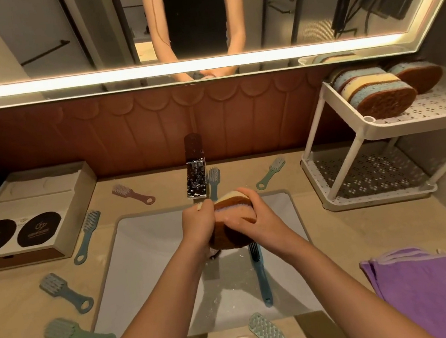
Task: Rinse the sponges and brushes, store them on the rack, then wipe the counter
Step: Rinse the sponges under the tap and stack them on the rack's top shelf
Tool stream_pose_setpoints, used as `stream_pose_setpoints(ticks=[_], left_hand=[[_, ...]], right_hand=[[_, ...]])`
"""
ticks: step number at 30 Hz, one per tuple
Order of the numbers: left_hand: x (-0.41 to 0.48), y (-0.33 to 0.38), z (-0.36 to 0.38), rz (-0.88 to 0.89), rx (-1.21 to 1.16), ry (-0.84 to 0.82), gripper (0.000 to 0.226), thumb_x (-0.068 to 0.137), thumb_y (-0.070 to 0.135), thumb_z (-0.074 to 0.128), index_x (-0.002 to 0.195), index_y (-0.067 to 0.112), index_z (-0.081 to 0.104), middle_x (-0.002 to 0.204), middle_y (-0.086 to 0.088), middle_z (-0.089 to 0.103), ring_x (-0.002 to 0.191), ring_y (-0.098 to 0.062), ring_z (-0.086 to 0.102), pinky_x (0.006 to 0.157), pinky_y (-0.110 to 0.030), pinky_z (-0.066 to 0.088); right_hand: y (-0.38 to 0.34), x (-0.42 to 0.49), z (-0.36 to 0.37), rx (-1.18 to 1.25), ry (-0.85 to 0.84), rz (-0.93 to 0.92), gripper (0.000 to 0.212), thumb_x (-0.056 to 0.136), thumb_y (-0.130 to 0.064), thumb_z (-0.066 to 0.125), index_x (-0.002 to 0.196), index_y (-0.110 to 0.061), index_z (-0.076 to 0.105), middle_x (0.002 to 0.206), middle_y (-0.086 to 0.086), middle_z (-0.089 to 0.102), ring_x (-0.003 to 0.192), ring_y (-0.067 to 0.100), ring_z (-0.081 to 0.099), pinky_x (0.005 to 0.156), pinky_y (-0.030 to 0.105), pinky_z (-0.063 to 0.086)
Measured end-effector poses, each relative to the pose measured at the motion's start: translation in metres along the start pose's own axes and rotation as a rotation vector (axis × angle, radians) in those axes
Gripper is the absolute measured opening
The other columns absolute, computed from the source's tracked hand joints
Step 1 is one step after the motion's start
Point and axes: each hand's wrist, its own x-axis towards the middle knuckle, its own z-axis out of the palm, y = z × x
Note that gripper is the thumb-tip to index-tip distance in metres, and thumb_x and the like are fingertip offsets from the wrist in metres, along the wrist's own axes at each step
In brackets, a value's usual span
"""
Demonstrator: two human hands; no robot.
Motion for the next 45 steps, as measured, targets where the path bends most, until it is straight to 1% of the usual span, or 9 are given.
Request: stream_pose_setpoints(ticks=[4, 9, 12, 15, 19, 25, 30, 39, 45], left_hand=[[-0.006, 0.004, 0.003, -0.192, -0.055, -0.203, 0.029, 0.092, 0.032, 0.045, 0.103, 0.01, 0.062, 0.09, -0.017, 0.064, 0.077, -0.03, 0.062, 0.075, -0.038, 0.053], [-0.008, 0.01, -0.004, -0.239, 0.015, -0.377, 0.068, 0.084, 0.074, 0.028, 0.092, 0.017, 0.064, 0.081, -0.009, 0.07, 0.087, -0.024, 0.067, 0.09, -0.037, 0.052], [-0.016, 0.009, -0.002, -0.042, 0.096, -0.423, 0.062, 0.085, 0.071, 0.023, 0.085, 0.025, 0.066, 0.073, 0.004, 0.072, 0.073, -0.008, 0.066, 0.069, -0.022, 0.051], [-0.019, 0.003, -0.002, 0.132, 0.121, -0.474, 0.07, 0.077, 0.077, 0.039, 0.118, 0.023, 0.053, 0.111, -0.001, 0.061, 0.099, -0.011, 0.059, 0.097, -0.033, 0.046], [-0.026, 0.004, -0.001, 0.283, 0.112, -0.515, 0.041, 0.092, 0.036, 0.051, 0.129, 0.033, 0.034, 0.105, 0.014, 0.053, 0.093, -0.003, 0.057, 0.08, -0.021, 0.051], [-0.027, 0.014, 0.001, 0.347, 0.082, -0.46, 0.018, 0.094, 0.025, 0.05, 0.11, 0.023, 0.059, 0.096, 0.005, 0.065, 0.084, -0.005, 0.063, 0.061, -0.013, 0.049], [-0.019, 0.03, 0.002, 0.31, 0.082, -0.38, 0.013, 0.094, 0.032, 0.05, 0.104, 0.032, 0.057, 0.104, 0.001, 0.065, 0.093, -0.015, 0.063, 0.075, -0.028, 0.051], [-0.026, 0.059, 0.019, 0.1, 0.105, -0.487, 0.033, 0.086, 0.053, 0.05, 0.098, 0.024, 0.06, 0.076, -0.003, 0.063, 0.06, -0.016, 0.056, 0.049, -0.024, 0.041], [-0.03, 0.068, 0.03, 0.076, 0.136, -0.537, 0.046, 0.083, 0.06, 0.045, 0.091, 0.018, 0.063, 0.088, -0.014, 0.062, 0.077, -0.026, 0.056, 0.067, -0.033, 0.04]], right_hand=[[-0.004, 0.002, -0.002, -0.136, 0.177, -0.053, 0.061, 0.08, -0.041, 0.067, 0.133, -0.033, 0.037, 0.117, -0.002, 0.05, 0.105, 0.016, 0.054, 0.079, 0.021, 0.051], [0.002, 0.005, -0.011, -0.123, 0.395, -0.089, 0.029, 0.086, -0.039, 0.061, 0.112, -0.027, 0.057, 0.103, -0.004, 0.06, 0.094, 0.01, 0.058, 0.077, 0.021, 0.049], [0.002, 0.007, -0.016, -0.058, 0.488, -0.067, 0.022, 0.09, -0.035, 0.057, 0.092, -0.013, 0.063, 0.082, -0.003, 0.061, 0.077, 0.008, 0.057, 0.066, 0.02, 0.044], [-0.001, 0.011, -0.018, 0.013, 0.533, -0.003, 0.031, 0.092, -0.034, 0.054, 0.084, -0.005, 0.062, 0.073, 0.001, 0.057, 0.068, 0.01, 0.053, 0.061, 0.025, 0.043], [-0.001, 0.015, -0.023, 0.031, 0.594, 0.027, 0.034, 0.092, -0.033, 0.053, 0.067, -0.011, 0.055, 0.062, 0.0, 0.05, 0.061, 0.014, 0.048, 0.062, 0.03, 0.04], [-0.024, 0.011, -0.037, 0.184, 0.368, 0.353, 0.038, 0.092, -0.051, 0.042, 0.099, -0.019, 0.06, 0.101, 0.01, 0.061, 0.095, 0.029, 0.062, 0.068, 0.039, 0.057], [-0.038, -0.011, -0.06, 0.29, 0.109, 0.398, 0.026, 0.087, -0.052, 0.052, 0.104, -0.033, 0.054, 0.114, 0.005, 0.059, 0.088, 0.028, 0.071, 0.068, 0.035, 0.06], [-0.048, -0.009, -0.081, -0.011, 0.208, 0.249, 0.047, 0.09, -0.064, 0.032, 0.11, -0.029, 0.055, 0.095, 0.005, 0.062, 0.066, 0.016, 0.063, 0.054, 0.023, 0.052], [-0.051, -0.012, -0.094, -0.179, 0.247, 0.188, 0.058, 0.088, -0.068, 0.024, 0.085, -0.025, 0.062, 0.076, 0.008, 0.065, 0.054, 0.019, 0.064, 0.048, 0.024, 0.05]])
